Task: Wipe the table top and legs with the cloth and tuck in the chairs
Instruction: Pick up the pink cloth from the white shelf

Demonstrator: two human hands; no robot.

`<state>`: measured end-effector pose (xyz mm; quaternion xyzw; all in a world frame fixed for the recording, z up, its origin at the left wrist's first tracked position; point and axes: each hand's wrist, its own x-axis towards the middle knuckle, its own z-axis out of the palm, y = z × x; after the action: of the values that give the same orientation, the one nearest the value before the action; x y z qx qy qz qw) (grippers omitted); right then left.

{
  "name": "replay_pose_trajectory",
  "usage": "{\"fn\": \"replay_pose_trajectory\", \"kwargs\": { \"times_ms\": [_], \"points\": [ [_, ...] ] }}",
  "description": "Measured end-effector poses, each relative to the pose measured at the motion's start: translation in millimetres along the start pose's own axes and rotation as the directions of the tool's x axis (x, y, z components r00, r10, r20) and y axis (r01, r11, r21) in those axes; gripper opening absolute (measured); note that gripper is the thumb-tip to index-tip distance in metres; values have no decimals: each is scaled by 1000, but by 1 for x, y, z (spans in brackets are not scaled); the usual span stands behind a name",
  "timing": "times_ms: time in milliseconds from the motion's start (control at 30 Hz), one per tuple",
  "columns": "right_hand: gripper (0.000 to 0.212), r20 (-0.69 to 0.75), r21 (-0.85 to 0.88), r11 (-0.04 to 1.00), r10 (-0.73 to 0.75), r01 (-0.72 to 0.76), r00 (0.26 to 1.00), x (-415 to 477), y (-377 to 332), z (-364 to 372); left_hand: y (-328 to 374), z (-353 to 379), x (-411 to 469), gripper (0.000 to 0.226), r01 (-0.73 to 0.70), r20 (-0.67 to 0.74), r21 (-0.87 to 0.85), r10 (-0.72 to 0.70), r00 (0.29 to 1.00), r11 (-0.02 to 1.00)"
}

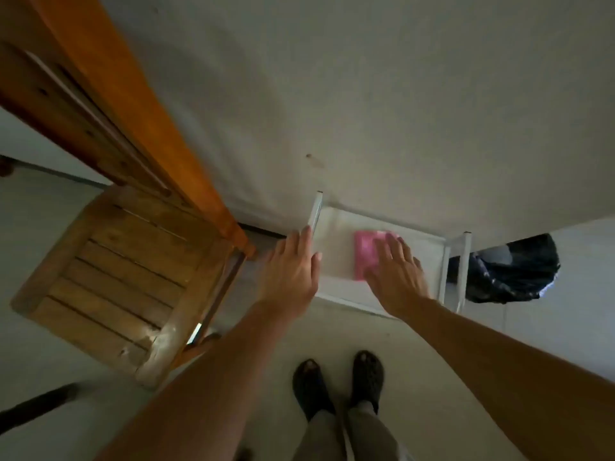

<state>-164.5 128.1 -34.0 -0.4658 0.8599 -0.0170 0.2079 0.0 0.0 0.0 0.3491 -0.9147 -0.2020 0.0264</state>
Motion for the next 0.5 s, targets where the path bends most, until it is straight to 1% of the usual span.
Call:
{"fn": "replay_pose_trajectory", "kwargs": {
  "times_ms": [100,167,233,300,333,433,500],
  "points": [
    [61,-88,61,997,58,-53,994,25,8,38,-10,39,19,59,22,-43,-4,-22,999,1000],
    [62,-186,87,995,57,-41,981,30,9,61,-16,62,20,62,1,-66,-42,-4,998,999],
    [64,-259,105,994,46,-19,965,30,10,78,-19,75,17,59,-22,-162,-80,9,987,997],
    [65,-276,108,994,32,-2,961,30,12,79,-21,81,20,56,-34,-241,-78,14,970,996],
    [62,-282,93,995,4,23,960,31,13,79,-21,83,22,56,-37,-252,-73,17,968,997],
    [46,-325,-9,978,-200,208,924,29,11,75,-16,81,18,59,-17,-186,-54,7,982,998],
    [47,-280,-43,966,-256,254,925,26,10,68,-14,73,15,63,28,-85,-57,-33,996,998]
  ]
}}
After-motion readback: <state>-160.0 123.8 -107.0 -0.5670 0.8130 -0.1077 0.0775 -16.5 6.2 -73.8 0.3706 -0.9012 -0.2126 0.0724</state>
